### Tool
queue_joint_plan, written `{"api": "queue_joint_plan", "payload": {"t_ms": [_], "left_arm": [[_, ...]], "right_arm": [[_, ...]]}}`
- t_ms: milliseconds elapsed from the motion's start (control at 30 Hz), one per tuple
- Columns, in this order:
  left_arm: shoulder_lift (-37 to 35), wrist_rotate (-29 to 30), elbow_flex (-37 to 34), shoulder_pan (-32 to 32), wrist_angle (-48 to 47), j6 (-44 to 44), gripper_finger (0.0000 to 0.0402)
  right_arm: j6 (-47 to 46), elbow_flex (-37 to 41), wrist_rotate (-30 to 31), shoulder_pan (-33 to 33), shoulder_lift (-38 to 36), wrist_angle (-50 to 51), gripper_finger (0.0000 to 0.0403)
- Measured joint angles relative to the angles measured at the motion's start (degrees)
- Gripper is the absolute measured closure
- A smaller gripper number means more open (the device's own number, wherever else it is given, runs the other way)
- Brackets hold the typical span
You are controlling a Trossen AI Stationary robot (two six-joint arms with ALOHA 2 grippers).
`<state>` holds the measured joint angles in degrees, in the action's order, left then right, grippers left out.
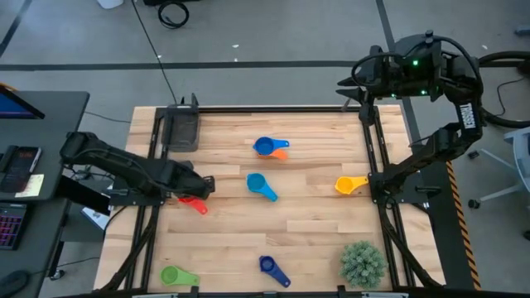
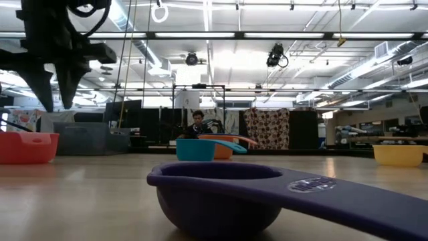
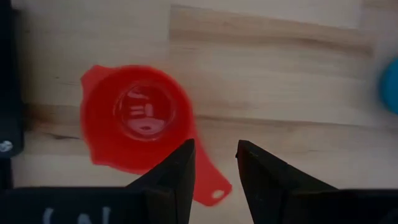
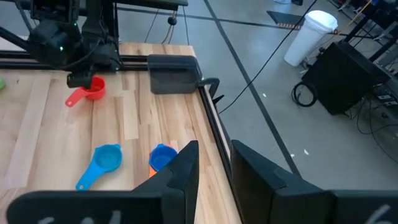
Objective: Nest measuring cups in basket
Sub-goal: Stack the red measuring cup on top of the blue measuring cup
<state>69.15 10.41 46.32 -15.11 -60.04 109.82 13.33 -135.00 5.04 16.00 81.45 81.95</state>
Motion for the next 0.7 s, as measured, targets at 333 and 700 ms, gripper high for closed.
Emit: {"api": "queue_joint_plan", "payload": {"t_ms": [333,700], "left_arm": [[-1.1,-5.6,0.3,-6.3,-3.1,-19.1,0.0276],[-1.7,-7.6,0.3,-11.8,-7.3,-32.1,0.0276]], "right_arm": [[0.3,0.0,0.3,0.0,0.0,0.0,0.0306],[0.3,0.0,0.5,0.0,0.0,0.0,0.0306]]}}
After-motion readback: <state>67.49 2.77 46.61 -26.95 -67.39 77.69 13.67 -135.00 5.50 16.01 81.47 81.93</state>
